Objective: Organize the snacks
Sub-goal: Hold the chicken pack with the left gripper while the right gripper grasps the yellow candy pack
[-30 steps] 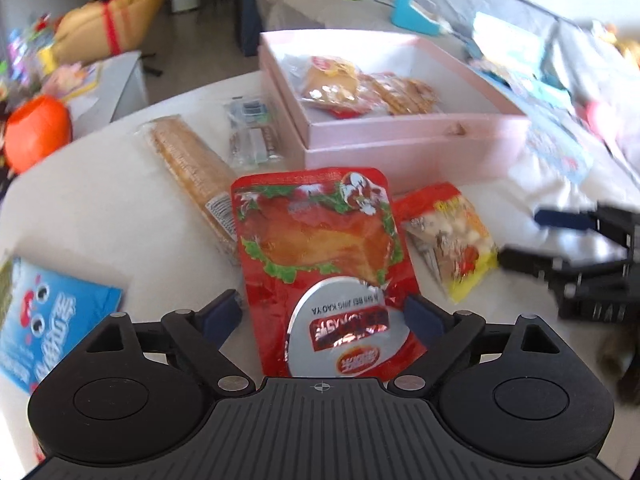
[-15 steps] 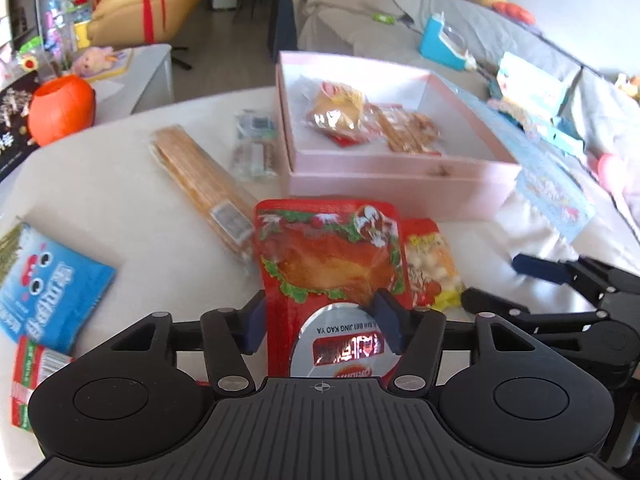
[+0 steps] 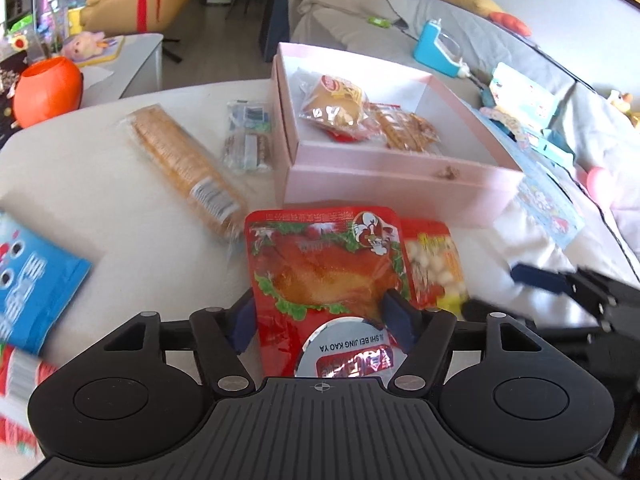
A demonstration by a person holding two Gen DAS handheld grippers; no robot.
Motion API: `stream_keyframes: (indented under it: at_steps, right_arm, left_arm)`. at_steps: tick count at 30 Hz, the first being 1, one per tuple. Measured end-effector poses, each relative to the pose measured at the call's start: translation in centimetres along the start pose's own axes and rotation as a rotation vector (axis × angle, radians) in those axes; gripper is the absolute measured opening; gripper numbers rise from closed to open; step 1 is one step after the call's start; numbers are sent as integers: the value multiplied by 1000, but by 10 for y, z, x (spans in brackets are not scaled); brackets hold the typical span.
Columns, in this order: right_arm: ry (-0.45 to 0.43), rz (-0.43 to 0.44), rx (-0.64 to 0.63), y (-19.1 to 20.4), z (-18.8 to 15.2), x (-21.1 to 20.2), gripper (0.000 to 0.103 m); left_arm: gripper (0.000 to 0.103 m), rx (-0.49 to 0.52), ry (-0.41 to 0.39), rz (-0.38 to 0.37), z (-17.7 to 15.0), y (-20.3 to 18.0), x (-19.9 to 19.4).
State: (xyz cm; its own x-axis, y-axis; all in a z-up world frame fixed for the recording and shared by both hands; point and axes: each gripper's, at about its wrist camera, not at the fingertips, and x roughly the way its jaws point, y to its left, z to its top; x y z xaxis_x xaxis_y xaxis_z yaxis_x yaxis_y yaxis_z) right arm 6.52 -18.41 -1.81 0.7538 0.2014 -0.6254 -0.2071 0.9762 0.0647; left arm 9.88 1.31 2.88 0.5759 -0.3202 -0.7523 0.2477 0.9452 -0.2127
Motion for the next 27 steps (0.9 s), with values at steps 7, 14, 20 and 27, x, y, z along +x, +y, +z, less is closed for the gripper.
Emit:
stream_keyframes:
  at_steps: [7, 14, 20, 27]
  right_arm:
    - [3, -1, -6, 1, 0, 0, 78]
    - [4, 0, -9, 1, 0, 0, 79]
    - [11, 2, -22, 2, 0, 1, 82]
    - [40, 40, -57, 4, 3, 5, 95]
  left_arm:
    - [66, 52, 16, 52, -22, 2, -29]
    - [76, 75, 45, 70, -25, -5, -21]
    - [84, 161, 47, 111, -25, -26, -9]
    - [84, 149, 83, 58, -35, -19, -25]
